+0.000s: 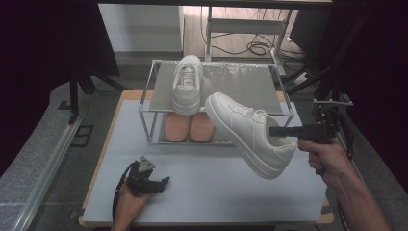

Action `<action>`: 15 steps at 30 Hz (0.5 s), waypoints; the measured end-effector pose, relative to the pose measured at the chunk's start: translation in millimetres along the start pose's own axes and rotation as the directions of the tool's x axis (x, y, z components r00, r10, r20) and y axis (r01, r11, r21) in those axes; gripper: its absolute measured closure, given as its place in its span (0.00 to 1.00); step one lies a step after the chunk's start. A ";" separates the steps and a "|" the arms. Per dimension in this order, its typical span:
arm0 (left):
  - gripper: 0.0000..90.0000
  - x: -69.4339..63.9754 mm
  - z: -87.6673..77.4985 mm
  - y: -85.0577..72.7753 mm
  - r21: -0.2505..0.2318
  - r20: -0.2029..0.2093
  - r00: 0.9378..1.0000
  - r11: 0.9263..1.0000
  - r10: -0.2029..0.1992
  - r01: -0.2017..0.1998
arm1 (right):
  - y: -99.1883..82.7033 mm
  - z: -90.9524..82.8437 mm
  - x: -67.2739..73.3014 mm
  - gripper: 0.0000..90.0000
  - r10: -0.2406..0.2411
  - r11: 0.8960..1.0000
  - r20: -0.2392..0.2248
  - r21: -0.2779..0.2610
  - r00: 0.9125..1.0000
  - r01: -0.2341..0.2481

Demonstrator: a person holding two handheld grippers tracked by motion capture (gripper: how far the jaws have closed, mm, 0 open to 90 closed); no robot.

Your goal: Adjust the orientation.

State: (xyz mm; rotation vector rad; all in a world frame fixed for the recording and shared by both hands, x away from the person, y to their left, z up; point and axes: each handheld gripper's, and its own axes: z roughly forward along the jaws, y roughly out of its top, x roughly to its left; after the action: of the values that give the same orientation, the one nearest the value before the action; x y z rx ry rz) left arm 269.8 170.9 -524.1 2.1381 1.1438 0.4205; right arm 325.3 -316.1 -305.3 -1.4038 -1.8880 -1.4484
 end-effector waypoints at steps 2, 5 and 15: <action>0.15 0.0 0.1 0.0 -0.002 0.000 1.000 1.000 -0.001 0.001 | 4.1 -1.4 0.4 0.89 0.002 1.000 0.014 -0.015 1.000 -0.002; 0.15 -0.1 0.1 -0.1 -0.002 -0.001 1.000 1.000 -0.002 0.002 | 11.3 -2.5 -0.2 0.89 0.004 0.999 0.041 -0.040 0.999 -0.002; 0.15 -0.1 0.1 -0.1 -0.003 0.000 1.000 1.000 -0.001 0.001 | 38.7 10.1 -2.2 0.89 0.010 0.995 0.139 -0.104 0.990 0.005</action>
State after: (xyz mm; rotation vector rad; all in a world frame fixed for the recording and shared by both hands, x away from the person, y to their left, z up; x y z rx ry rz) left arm 269.8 170.8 -524.2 2.1349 1.1442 0.4213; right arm 362.3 -309.4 -291.5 -1.5929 -1.9170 -1.5028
